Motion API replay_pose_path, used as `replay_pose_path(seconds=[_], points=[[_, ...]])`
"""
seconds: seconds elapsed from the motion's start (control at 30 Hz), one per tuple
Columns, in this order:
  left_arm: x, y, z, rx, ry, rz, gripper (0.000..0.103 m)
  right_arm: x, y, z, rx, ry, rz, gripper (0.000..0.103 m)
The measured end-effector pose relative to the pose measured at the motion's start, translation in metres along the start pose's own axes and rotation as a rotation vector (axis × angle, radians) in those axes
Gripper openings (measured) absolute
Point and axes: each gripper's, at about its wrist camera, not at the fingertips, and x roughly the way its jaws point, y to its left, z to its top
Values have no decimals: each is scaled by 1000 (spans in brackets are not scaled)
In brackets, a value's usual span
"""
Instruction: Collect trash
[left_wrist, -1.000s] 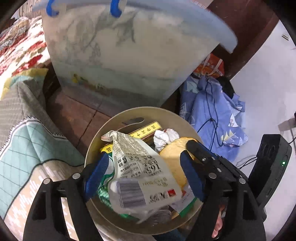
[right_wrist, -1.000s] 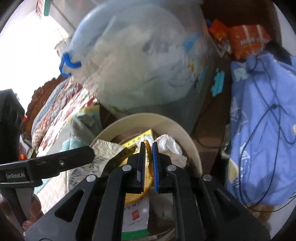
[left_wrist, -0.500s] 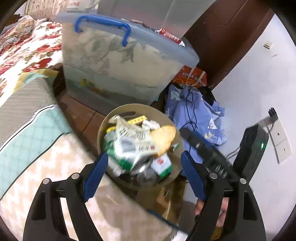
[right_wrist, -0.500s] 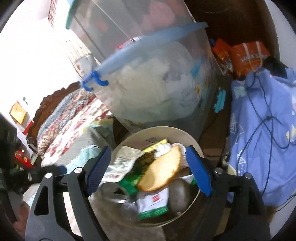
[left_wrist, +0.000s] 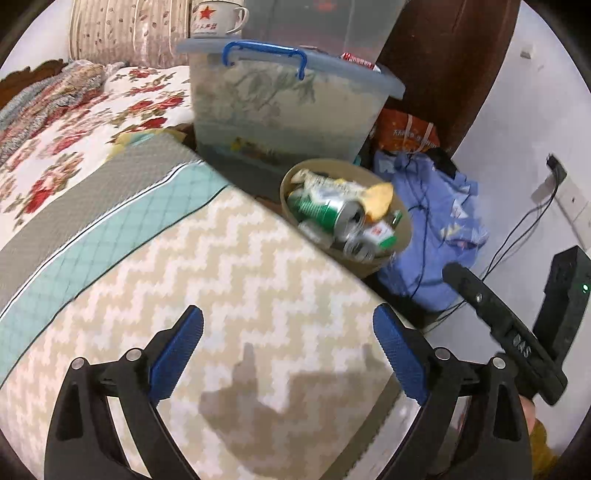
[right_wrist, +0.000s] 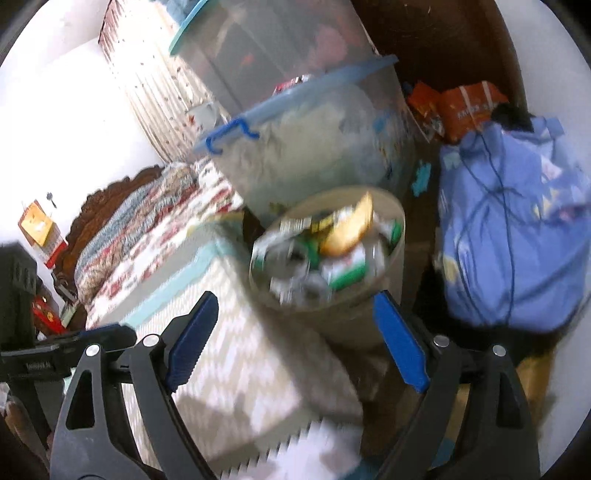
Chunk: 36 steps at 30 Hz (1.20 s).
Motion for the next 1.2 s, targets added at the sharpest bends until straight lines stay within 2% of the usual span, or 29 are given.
replay_pose_path(seconds=[0.2,0.3,0.47,0.67,1.2], points=[[-22,7,-39,27,-21,114,94,-9,14,-45,60,82,7,87],[-36,14,-52,20,-35,143,94,-12,25,-56,68,98,2,87],[-58,24,-66,6,-78,200,94,-22,47,-64,46,81,1,91],[-74,32,-79,6,-107,276,94,-40,71,-69,37,37,-56,99],[-101,40,-98,19,-164,323,94,-63,103,-74,5,-3,-89,99]])
